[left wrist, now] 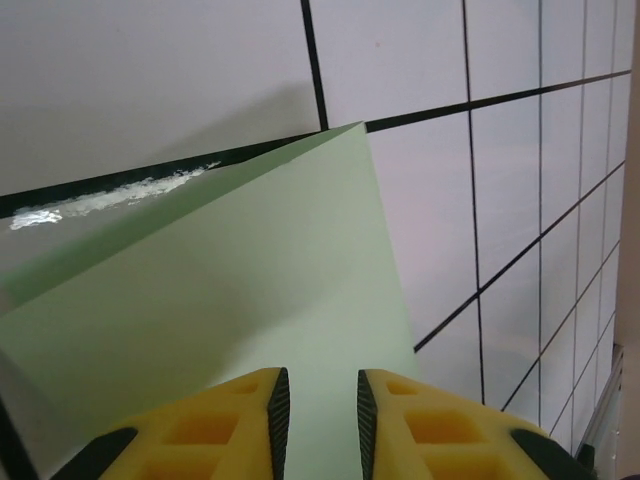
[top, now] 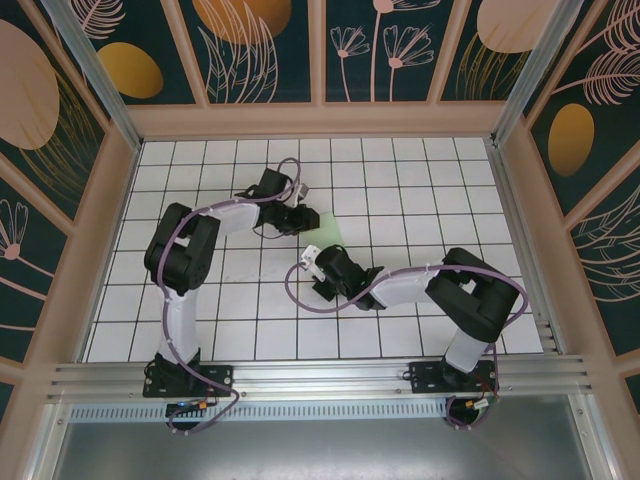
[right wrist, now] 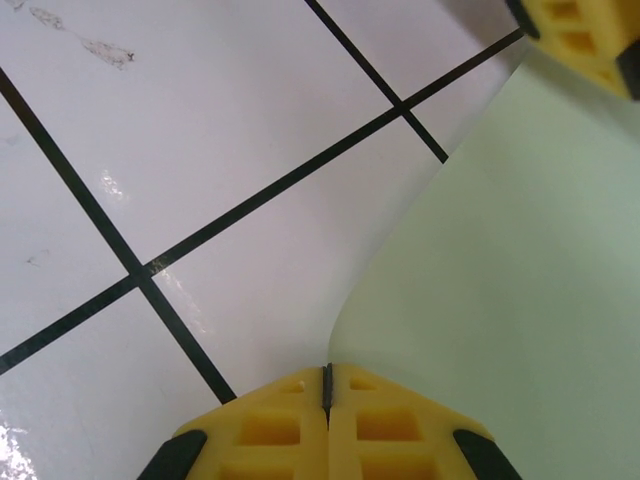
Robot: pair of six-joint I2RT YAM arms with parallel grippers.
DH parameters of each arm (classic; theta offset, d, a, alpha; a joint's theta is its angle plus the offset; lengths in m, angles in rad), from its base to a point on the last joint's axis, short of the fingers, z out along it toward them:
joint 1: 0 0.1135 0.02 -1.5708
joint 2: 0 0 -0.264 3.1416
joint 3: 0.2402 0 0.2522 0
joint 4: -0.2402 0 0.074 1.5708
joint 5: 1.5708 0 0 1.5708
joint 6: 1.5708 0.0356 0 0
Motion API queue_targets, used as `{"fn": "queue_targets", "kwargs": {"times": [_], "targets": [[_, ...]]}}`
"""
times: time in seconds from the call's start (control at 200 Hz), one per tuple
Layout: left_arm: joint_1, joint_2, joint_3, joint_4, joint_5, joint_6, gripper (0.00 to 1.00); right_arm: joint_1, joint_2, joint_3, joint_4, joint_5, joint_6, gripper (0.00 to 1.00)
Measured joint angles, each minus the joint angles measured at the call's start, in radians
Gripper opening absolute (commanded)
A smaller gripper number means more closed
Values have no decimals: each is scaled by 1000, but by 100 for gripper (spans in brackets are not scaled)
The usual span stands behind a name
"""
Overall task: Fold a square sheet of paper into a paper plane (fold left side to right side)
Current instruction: Third fold the triangle at the center of the table.
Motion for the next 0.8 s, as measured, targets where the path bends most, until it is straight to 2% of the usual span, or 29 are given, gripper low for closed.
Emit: {"fn": "queue_targets", "kwargs": {"times": [0.31, 0.801], "targets": [[-32, 64, 53, -34, -27, 44, 25, -55, -14, 12, -24, -92, 37, 0], [-47, 66, 71, -70, -72, 89, 23, -255, -67, 36, -61, -334, 143, 0]]}}
